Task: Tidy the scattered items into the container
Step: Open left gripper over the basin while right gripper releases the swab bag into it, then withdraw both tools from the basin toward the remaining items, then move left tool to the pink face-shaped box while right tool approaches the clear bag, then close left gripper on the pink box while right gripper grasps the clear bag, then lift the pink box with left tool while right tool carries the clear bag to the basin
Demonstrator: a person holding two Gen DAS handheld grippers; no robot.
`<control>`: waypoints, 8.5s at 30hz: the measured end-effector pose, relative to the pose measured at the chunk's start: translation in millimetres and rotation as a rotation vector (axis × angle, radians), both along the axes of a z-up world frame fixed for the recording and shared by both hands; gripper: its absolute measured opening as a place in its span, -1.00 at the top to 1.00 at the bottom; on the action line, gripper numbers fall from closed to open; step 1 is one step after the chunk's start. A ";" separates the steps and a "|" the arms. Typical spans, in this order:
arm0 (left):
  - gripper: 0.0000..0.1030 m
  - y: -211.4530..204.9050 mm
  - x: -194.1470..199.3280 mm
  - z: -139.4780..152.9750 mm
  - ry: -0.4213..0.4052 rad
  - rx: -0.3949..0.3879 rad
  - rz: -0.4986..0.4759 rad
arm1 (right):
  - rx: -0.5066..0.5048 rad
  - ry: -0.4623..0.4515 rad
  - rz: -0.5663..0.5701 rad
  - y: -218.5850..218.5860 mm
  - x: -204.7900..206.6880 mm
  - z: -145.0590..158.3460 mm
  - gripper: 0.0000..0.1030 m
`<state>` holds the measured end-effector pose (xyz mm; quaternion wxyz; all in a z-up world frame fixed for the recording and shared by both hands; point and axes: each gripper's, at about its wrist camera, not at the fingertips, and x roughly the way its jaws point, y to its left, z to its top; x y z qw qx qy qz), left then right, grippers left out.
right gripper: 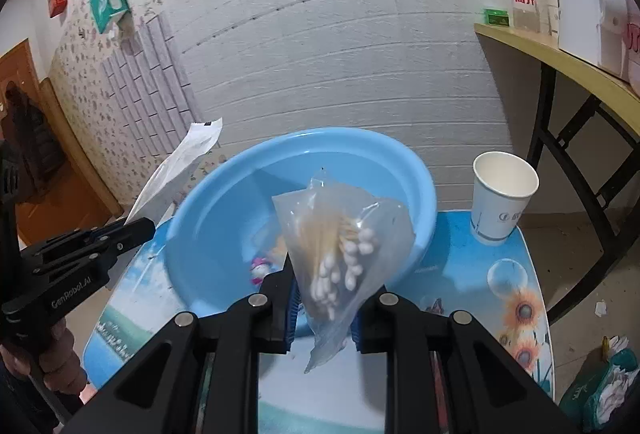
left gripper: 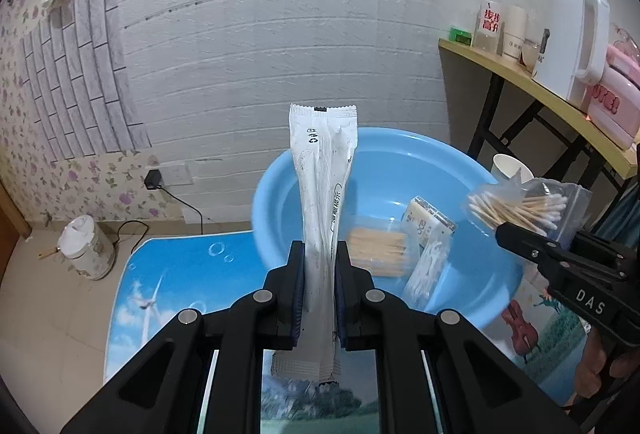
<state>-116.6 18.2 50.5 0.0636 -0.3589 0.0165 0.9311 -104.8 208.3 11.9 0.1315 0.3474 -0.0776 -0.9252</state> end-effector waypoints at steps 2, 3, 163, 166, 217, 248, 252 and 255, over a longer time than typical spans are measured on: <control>0.76 3.7 -8.6 -2.8 -0.010 0.000 -0.006 | -0.002 0.002 0.005 -0.7 -7.5 -1.5 0.58; 0.76 5.5 -12.2 -3.9 -0.012 -0.002 -0.009 | 0.000 0.009 0.008 -1.8 -11.3 -1.6 0.58; -0.34 -44.1 88.6 -107.7 -0.129 0.034 0.002 | 0.184 -0.127 0.042 -63.9 97.2 -82.7 0.34; -0.30 -38.6 87.9 -108.7 -0.124 0.008 0.004 | 0.188 -0.132 -0.022 -42.6 95.3 -82.4 0.34; 0.10 -38.9 106.6 -92.2 -0.110 0.065 0.040 | 0.122 -0.085 -0.074 -14.6 105.7 -62.5 0.39; 0.10 -36.6 123.5 -49.7 -0.031 0.098 0.039 | 0.082 -0.025 -0.084 -8.9 123.4 -30.2 0.39; 0.10 -34.0 124.5 -34.6 -0.005 0.093 0.035 | 0.077 -0.014 -0.082 -9.1 125.2 -22.6 0.39; 0.10 -33.2 123.0 -26.2 0.006 0.092 0.039 | 0.077 -0.001 -0.082 -9.6 126.3 -16.9 0.39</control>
